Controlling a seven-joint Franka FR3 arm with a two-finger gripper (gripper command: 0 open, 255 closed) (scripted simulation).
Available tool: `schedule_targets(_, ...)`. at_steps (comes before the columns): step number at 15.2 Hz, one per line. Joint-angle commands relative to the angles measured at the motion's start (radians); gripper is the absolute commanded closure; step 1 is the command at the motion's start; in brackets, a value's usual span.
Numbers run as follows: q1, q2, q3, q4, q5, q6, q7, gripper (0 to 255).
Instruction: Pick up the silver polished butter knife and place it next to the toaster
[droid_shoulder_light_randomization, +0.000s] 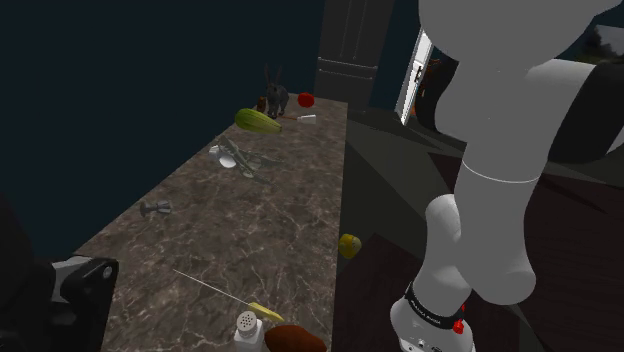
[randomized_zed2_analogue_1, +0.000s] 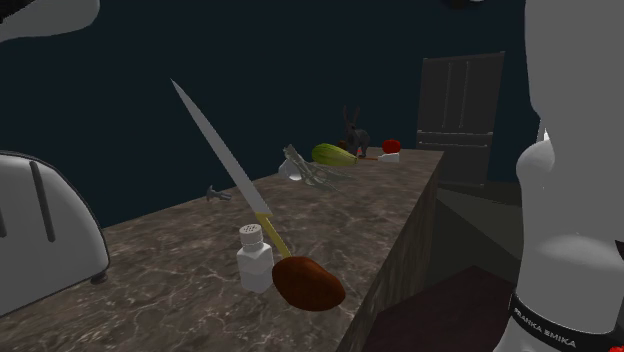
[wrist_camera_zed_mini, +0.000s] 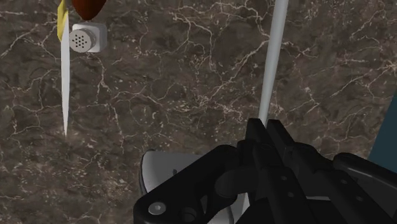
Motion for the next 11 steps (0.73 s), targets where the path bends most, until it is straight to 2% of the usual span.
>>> schedule_targets(1,0.003,-0.003,0.002,-0.028,0.001,0.027,0.008,255)
schedule_targets(11,-0.027,-0.057,-0.004,-0.232,0.033,0.182,-0.019,255)
